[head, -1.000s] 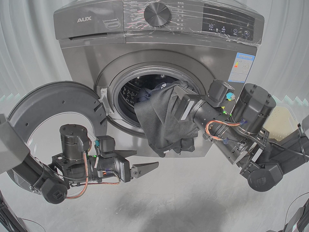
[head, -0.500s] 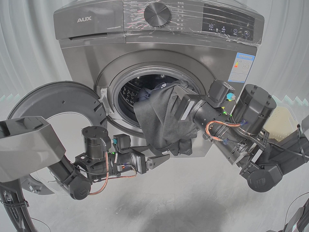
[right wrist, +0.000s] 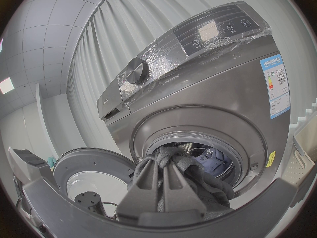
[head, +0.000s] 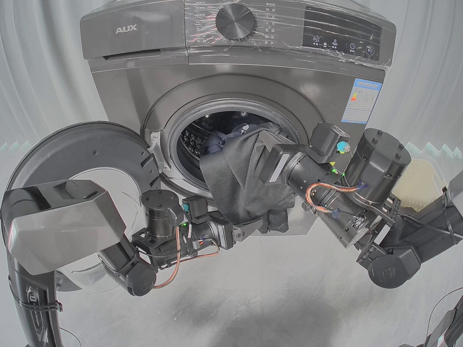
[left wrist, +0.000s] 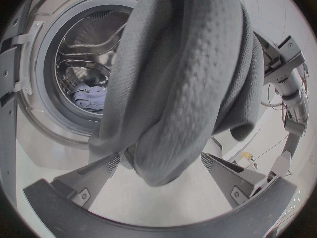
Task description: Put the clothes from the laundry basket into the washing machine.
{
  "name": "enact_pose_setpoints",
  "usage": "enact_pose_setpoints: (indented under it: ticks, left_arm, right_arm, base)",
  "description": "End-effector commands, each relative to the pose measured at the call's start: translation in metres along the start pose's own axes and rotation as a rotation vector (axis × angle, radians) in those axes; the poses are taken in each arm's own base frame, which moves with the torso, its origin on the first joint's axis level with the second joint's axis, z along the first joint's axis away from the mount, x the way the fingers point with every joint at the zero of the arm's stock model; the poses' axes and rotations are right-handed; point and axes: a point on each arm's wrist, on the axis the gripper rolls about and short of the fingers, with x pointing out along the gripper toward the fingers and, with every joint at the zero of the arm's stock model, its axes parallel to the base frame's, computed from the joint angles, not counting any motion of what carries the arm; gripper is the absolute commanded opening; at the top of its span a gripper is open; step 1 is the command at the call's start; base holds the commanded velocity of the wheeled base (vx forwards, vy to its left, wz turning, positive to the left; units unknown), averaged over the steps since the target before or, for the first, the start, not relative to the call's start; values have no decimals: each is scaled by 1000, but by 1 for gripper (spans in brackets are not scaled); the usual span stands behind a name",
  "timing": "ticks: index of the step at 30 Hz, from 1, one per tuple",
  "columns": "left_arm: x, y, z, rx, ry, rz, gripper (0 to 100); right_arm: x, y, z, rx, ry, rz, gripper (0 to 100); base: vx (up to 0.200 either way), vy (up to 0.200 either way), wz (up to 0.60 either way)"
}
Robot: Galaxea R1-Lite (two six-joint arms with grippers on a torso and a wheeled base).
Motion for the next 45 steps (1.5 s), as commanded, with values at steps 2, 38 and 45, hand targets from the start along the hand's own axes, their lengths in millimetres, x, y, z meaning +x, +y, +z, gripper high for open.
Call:
enact_pose_setpoints:
  ticks: [2,38,45]
  left_arm:
    - [7,-3,2,-8,-31,-16,100]
    - [-36,-43,22,52,-173,-79,0]
    - [-63,-55,45,70,-238,-97,0]
  right_arm:
    - [0,0,-1,-1,3,-1,0]
    - [-1,-11,-15,6,12,-15,100]
    - [-7,-22,-21,-13,47,-43,100]
  base:
    - [0,0,0]
    - [0,0,0]
    - [0,0,0]
